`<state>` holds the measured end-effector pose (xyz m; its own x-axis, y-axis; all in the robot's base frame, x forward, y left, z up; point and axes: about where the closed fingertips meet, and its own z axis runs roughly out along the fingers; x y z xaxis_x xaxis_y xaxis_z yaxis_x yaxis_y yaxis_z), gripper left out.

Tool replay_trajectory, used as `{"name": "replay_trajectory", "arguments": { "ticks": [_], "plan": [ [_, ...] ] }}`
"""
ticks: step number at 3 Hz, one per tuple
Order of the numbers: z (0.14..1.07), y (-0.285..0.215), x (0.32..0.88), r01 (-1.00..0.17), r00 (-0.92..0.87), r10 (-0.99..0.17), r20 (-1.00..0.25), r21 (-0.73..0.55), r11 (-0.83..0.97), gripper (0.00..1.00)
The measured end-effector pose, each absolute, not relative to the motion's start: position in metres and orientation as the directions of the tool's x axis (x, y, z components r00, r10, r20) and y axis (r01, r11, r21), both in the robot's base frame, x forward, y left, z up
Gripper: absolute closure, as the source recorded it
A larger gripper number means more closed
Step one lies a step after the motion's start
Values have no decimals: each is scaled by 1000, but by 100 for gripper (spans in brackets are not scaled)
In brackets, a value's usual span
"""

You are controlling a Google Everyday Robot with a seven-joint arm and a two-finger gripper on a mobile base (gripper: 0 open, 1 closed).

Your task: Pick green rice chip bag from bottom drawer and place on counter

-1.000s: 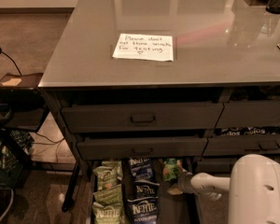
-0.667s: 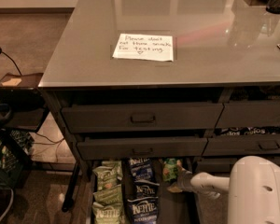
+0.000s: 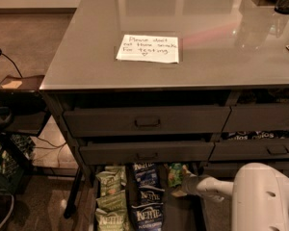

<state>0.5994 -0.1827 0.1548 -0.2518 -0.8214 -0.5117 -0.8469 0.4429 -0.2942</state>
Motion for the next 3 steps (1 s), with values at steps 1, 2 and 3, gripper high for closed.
{"name": "replay_trajectory", "arguments": {
  "ticks": [1,2,3],
  "plan": [
    [151,-182,609,-848,-240,-830,-504,-307,432,18],
    [147,-184,618,-846,-237,-837,-493,-319,427,17],
    [143,-190,629,-842,-238,-850,-471,-336,422,18]
  ]
}}
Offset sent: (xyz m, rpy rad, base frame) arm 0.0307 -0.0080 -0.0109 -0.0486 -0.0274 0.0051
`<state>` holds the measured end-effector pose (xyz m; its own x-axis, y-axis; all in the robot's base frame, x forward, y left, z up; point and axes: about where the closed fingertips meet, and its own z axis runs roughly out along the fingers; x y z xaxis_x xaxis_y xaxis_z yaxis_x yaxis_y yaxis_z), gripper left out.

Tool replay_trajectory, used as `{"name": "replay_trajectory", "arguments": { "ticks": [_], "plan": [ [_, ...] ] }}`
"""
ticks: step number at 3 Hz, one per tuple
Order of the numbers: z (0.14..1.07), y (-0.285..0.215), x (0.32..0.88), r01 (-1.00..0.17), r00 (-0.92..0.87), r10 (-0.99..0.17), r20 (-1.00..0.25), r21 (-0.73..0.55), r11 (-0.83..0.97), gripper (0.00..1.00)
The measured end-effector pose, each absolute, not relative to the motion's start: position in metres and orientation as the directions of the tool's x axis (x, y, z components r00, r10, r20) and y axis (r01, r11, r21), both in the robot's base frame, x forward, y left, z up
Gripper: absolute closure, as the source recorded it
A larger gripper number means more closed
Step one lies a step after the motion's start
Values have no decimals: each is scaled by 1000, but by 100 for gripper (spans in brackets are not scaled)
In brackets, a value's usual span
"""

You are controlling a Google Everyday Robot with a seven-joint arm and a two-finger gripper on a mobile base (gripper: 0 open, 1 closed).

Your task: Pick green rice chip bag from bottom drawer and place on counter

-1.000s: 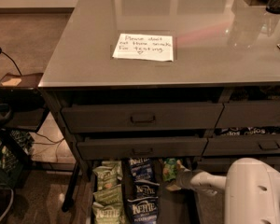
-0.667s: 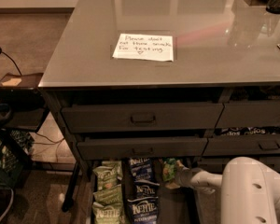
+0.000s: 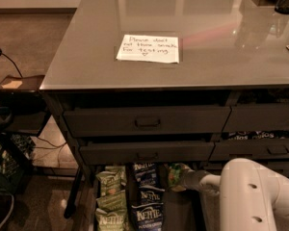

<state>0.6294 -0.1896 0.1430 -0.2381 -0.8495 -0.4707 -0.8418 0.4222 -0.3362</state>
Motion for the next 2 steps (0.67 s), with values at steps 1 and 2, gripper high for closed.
{"name": "replay_trajectory", "arguments": {
  "ticks": [1,2],
  "plan": [
    [141,-201,638,-834,-252,-856,-451,-348,429,15],
    [139,-209,645,-830,-266,-859,-438,-349,436,12]
  ]
}}
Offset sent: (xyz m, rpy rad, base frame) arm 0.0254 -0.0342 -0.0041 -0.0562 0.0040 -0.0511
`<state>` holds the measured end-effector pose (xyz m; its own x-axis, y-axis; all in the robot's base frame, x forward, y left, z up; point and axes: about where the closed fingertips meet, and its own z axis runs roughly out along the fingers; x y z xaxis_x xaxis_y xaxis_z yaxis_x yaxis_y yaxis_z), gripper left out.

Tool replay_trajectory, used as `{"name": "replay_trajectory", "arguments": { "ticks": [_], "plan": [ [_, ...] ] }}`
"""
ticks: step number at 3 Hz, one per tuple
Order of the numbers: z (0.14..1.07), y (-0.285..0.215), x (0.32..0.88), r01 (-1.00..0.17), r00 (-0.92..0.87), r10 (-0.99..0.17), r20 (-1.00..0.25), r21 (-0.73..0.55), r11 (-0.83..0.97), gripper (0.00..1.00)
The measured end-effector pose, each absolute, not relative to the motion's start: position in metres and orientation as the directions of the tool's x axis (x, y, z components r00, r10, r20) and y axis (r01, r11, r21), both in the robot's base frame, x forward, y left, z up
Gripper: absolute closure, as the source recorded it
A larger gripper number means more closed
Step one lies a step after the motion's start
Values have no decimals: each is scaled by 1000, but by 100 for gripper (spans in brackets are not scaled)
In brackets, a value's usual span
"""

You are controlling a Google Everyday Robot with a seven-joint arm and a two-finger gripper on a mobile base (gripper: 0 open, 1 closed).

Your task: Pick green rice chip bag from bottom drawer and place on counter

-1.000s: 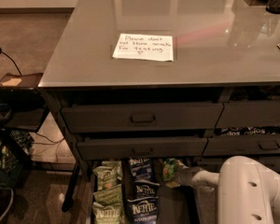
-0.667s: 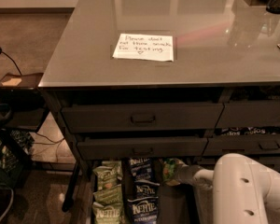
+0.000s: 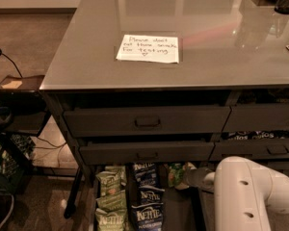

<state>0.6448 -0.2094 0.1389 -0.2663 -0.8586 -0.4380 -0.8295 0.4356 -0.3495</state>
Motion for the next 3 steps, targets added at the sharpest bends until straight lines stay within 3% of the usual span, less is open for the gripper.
{"name": "replay_trajectory", "arguments": {
  "ticks": [3],
  "plan": [
    [115,-208,659,-843,-299,-852,-430,-300,447,10]
  ]
}}
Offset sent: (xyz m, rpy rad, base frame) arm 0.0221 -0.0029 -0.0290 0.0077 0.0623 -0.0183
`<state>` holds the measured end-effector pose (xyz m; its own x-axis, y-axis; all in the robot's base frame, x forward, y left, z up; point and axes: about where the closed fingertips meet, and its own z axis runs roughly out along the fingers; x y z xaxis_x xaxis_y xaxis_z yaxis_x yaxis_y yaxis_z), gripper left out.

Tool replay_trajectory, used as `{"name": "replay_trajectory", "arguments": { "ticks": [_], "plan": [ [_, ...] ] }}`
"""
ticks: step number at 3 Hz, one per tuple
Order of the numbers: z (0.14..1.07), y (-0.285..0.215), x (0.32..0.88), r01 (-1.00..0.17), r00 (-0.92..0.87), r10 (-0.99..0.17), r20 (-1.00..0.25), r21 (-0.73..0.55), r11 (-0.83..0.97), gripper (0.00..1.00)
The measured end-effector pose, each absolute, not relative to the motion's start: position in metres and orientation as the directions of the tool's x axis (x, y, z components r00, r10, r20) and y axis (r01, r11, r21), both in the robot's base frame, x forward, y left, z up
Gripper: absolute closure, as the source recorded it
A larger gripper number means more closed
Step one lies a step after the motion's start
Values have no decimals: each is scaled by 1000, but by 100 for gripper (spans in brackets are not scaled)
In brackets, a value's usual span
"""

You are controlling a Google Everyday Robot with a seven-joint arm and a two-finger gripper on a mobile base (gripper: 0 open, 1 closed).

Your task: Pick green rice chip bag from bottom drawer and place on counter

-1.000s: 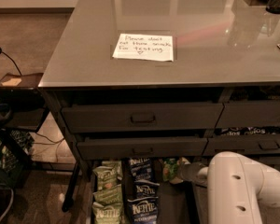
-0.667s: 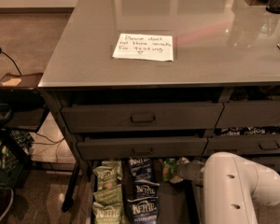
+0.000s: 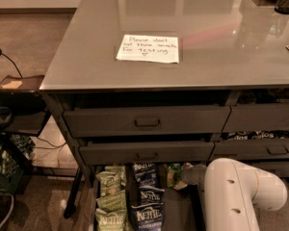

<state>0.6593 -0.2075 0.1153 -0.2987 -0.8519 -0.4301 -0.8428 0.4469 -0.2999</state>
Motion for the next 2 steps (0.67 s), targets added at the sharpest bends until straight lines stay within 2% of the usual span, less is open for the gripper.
{"name": "replay_trajectory", "arguments": {
  "ticks": [2],
  "plan": [
    [119,-205,657,-846,-307,-851,-426,-288,449,53]
  ]
}}
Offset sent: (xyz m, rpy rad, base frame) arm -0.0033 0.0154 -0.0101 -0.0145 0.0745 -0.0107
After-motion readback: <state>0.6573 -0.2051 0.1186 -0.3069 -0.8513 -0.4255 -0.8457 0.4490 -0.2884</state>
